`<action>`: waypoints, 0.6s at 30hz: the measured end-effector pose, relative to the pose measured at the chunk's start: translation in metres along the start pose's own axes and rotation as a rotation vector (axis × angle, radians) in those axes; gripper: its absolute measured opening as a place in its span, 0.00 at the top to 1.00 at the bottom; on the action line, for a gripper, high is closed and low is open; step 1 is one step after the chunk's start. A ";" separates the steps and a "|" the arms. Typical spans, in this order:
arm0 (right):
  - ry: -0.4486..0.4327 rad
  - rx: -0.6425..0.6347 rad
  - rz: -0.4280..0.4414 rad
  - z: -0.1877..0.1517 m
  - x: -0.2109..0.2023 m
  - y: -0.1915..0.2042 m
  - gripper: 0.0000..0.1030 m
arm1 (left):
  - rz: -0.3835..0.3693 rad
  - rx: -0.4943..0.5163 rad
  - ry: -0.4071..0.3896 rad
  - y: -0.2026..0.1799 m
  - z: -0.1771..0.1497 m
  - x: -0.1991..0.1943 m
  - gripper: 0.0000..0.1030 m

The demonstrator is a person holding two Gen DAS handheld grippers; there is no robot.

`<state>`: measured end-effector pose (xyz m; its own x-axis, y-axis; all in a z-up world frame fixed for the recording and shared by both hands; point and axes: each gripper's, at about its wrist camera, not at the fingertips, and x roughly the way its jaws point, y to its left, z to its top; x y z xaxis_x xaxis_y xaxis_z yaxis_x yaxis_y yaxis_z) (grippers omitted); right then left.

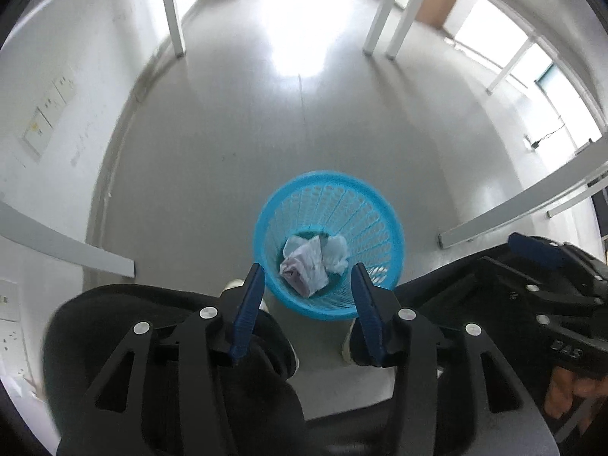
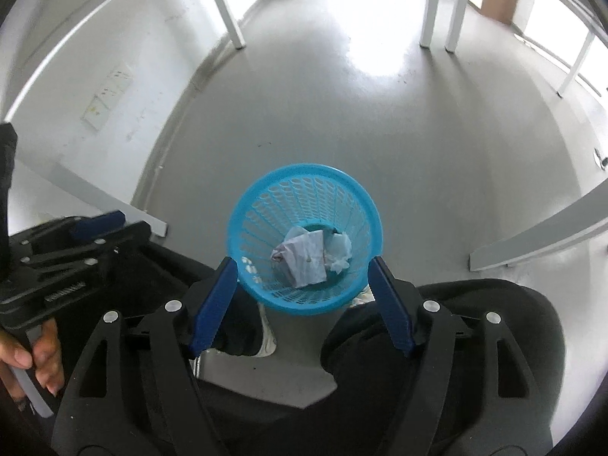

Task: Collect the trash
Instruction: 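Open the left tool over the basket while the right tool releases the plastic bags, then move both tools back to the remaining trash pile on the table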

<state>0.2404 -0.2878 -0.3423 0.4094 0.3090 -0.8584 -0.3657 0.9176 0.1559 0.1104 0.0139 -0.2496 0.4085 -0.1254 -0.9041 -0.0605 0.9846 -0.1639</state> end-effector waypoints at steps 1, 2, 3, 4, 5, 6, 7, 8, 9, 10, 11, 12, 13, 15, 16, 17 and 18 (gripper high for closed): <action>-0.017 -0.004 0.004 -0.002 -0.009 0.001 0.34 | -0.014 -0.004 -0.026 0.000 -0.001 -0.013 0.47; -0.042 -0.007 0.016 -0.004 -0.021 0.003 0.34 | -0.025 -0.006 -0.049 0.002 -0.002 -0.024 0.43; -0.061 -0.008 0.021 -0.005 -0.029 0.006 0.34 | -0.038 -0.003 -0.086 0.001 -0.003 -0.040 0.42; -0.092 -0.011 0.024 -0.007 -0.042 0.007 0.33 | -0.045 0.006 -0.114 0.000 -0.004 -0.051 0.42; -0.119 -0.014 0.023 -0.008 -0.053 0.010 0.33 | -0.045 0.027 -0.146 -0.004 -0.005 -0.063 0.42; -0.146 -0.019 0.019 -0.009 -0.062 0.012 0.32 | -0.036 0.047 -0.165 -0.007 -0.006 -0.072 0.42; -0.173 -0.026 0.018 -0.010 -0.073 0.015 0.31 | -0.022 0.070 -0.190 -0.011 -0.007 -0.082 0.42; -0.202 -0.033 0.021 -0.012 -0.085 0.017 0.30 | -0.012 0.086 -0.214 -0.014 -0.008 -0.090 0.42; -0.225 -0.037 0.023 -0.014 -0.095 0.019 0.29 | -0.005 0.097 -0.243 -0.015 -0.010 -0.101 0.42; -0.252 -0.047 0.025 -0.016 -0.107 0.022 0.29 | -0.007 0.099 -0.267 -0.016 -0.012 -0.112 0.41; -0.269 -0.062 0.026 -0.017 -0.114 0.024 0.29 | -0.011 0.097 -0.281 -0.016 -0.014 -0.118 0.39; -0.288 -0.076 0.023 -0.019 -0.123 0.026 0.29 | -0.022 0.092 -0.303 -0.015 -0.017 -0.128 0.38; -0.304 -0.080 0.022 -0.020 -0.131 0.027 0.29 | -0.029 0.090 -0.320 -0.014 -0.019 -0.135 0.35; -0.329 -0.069 0.045 -0.022 -0.148 0.028 0.29 | -0.043 0.087 -0.361 -0.013 -0.026 -0.152 0.34; -0.342 -0.066 0.051 -0.023 -0.154 0.029 0.29 | -0.050 0.079 -0.374 -0.011 -0.030 -0.161 0.33; -0.362 -0.065 0.052 -0.023 -0.163 0.029 0.29 | -0.057 0.075 -0.383 -0.012 -0.032 -0.166 0.32; -0.380 -0.067 0.051 -0.022 -0.170 0.028 0.29 | -0.071 0.069 -0.399 -0.010 -0.034 -0.174 0.30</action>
<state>0.1418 -0.3199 -0.2028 0.6652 0.4361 -0.6061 -0.4422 0.8841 0.1509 0.0094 0.0214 -0.1042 0.7315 -0.1498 -0.6652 0.0366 0.9828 -0.1810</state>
